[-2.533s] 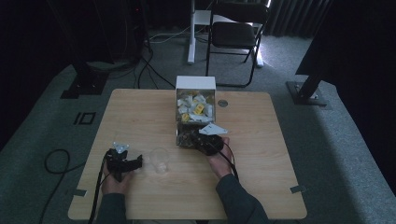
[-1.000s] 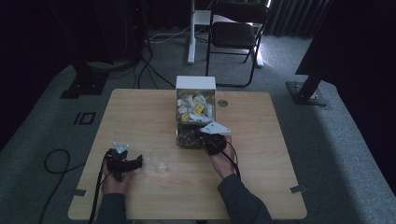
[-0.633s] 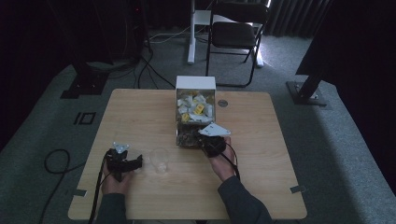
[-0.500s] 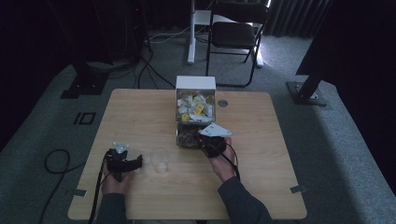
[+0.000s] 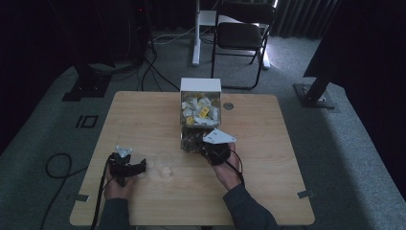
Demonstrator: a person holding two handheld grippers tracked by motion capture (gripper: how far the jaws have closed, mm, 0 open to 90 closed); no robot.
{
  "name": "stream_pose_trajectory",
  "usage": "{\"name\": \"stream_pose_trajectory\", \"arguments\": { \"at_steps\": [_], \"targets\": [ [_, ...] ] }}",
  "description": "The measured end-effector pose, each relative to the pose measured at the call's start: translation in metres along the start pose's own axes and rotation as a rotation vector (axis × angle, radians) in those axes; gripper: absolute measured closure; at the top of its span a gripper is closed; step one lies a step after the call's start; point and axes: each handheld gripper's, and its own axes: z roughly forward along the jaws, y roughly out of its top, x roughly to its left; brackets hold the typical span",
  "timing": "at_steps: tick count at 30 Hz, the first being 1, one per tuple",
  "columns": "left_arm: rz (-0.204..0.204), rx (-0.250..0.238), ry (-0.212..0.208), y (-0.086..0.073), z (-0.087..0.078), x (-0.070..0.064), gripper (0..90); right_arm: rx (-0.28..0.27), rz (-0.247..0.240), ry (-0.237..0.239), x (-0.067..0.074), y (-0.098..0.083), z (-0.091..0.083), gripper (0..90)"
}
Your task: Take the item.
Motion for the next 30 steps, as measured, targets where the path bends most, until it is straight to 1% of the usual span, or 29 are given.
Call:
{"name": "stream_pose_trajectory", "arguments": {
  "at_steps": [3, 5, 8, 22, 30],
  "targets": [
    [0.000, 0.000, 0.000, 0.000, 0.000, 0.000, 13.5, -0.005, -0.007, 0.009, 0.003, 0.001, -0.001, 90.0],
    [0.000, 0.000, 0.000, 0.000, 0.000, 0.000, 13.5, -0.011, -0.003, 0.021, 0.003, 0.001, -0.002, 90.0],
    [0.000, -0.001, 0.001, 0.000, 0.000, 0.000, 13.5, -0.014, -0.004, 0.027, 0.005, 0.002, -0.003, 90.0],
    [0.000, -0.001, 0.001, 0.000, 0.000, 0.000, 13.5, -0.040, -0.041, 0.058, 0.019, 0.012, -0.009, 90.0],
    [-0.001, -0.002, 0.001, 0.000, 0.000, 0.000, 13.5, -0.047, -0.059, 0.074, 0.027, 0.016, -0.008, 90.0]
  ]
}}
